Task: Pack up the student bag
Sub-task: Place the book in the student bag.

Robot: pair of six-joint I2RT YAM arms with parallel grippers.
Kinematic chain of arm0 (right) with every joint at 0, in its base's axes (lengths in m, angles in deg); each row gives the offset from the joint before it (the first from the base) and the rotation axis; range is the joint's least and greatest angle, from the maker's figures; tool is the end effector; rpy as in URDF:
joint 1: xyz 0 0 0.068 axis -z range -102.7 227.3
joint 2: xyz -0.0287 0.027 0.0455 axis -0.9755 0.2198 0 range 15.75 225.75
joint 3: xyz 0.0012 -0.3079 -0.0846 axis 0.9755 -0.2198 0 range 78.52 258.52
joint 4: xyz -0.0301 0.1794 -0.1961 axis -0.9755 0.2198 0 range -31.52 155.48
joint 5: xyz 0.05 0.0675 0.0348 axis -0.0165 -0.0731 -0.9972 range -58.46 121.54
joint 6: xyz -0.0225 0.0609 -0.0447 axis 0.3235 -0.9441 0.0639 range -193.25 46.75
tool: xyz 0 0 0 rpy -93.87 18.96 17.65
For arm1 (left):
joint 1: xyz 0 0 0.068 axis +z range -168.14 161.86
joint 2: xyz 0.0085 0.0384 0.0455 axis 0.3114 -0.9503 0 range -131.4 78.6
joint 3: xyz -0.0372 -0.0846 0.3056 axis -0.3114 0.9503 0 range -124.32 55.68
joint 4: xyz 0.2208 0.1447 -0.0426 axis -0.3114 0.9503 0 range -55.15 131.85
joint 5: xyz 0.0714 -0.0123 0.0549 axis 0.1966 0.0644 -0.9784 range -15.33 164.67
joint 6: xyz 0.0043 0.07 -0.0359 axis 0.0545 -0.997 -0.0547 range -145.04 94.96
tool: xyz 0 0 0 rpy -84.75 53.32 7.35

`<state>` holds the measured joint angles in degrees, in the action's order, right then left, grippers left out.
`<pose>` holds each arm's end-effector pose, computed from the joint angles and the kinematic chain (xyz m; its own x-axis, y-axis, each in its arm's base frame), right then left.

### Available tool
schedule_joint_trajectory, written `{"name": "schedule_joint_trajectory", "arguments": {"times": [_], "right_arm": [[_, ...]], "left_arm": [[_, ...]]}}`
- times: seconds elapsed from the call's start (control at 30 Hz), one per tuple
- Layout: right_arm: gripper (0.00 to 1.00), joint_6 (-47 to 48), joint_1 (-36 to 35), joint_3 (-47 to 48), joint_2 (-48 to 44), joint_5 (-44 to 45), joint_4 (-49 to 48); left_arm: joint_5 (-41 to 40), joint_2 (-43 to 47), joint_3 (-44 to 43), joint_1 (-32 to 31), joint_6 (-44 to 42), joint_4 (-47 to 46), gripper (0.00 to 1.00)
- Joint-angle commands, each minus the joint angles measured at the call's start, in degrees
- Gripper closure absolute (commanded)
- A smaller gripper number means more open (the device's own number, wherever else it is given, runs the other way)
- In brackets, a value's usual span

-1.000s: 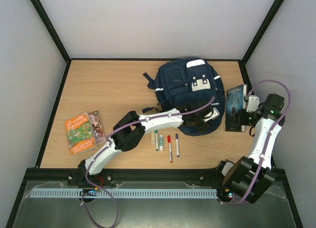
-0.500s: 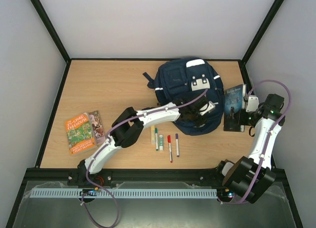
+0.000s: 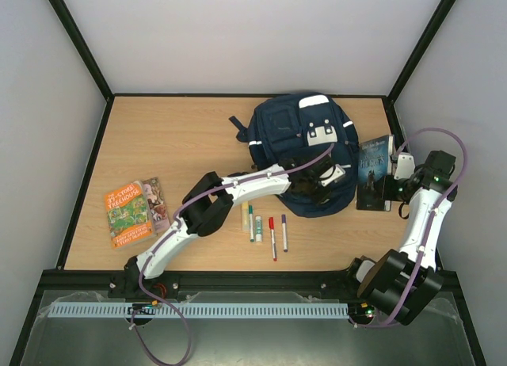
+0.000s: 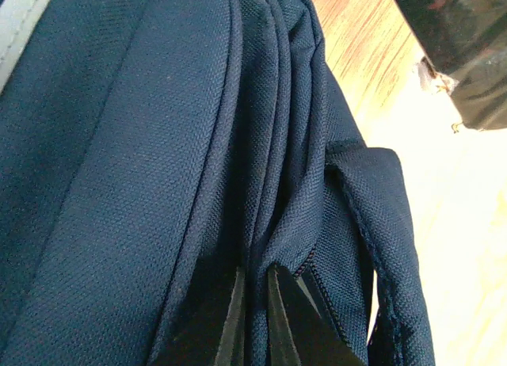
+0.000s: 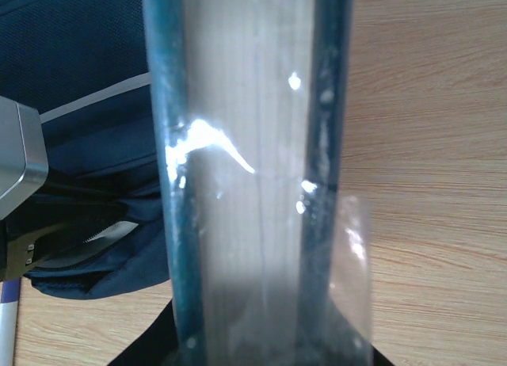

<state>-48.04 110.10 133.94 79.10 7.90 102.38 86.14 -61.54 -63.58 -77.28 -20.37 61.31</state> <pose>0.2008 -0.0973 0.3100 -0.7207 0.0002 -0.6933 -0.0209 0.9995 0.0220 0.3015 -0.5311 0.1768 -0.4500 0.5975 -0.6637 0.8766 0.4372 -0.2008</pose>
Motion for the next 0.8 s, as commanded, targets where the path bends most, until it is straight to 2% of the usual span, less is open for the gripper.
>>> {"name": "schedule_joint_trajectory", "arguments": {"times": [0.0,0.2,0.33,0.43,0.6,0.77], "right_arm": [[0.99,-0.2,0.3,1.6,-0.2,-4.4,0.2],[0.99,-2.6,0.3,3.4,-0.6,-8.2,0.6],[0.99,-5.2,0.3,5.0,-0.5,-15.3,3.0],[0.99,-5.3,0.1,4.0,-0.6,-25.4,7.2],[0.99,-6.6,-0.1,7.2,-2.5,-29.6,9.4],[0.99,-5.5,-0.3,11.8,0.4,-33.9,15.6]], "left_arm": [[-2.7,-1.0,-1.3,0.5,-0.1,3.2,0.97],[-9.6,5.4,-1.1,1.8,2.8,0.2,0.98],[-16.3,11.6,1.4,2.6,3.8,-3.3,0.98],[-20.0,15.4,3.6,3.4,3.4,-6.5,0.97],[-23.9,17.8,3.9,5.2,3.9,-9.7,0.98],[-24.4,17.5,0.0,6.3,3.5,-10.6,0.98]]}}
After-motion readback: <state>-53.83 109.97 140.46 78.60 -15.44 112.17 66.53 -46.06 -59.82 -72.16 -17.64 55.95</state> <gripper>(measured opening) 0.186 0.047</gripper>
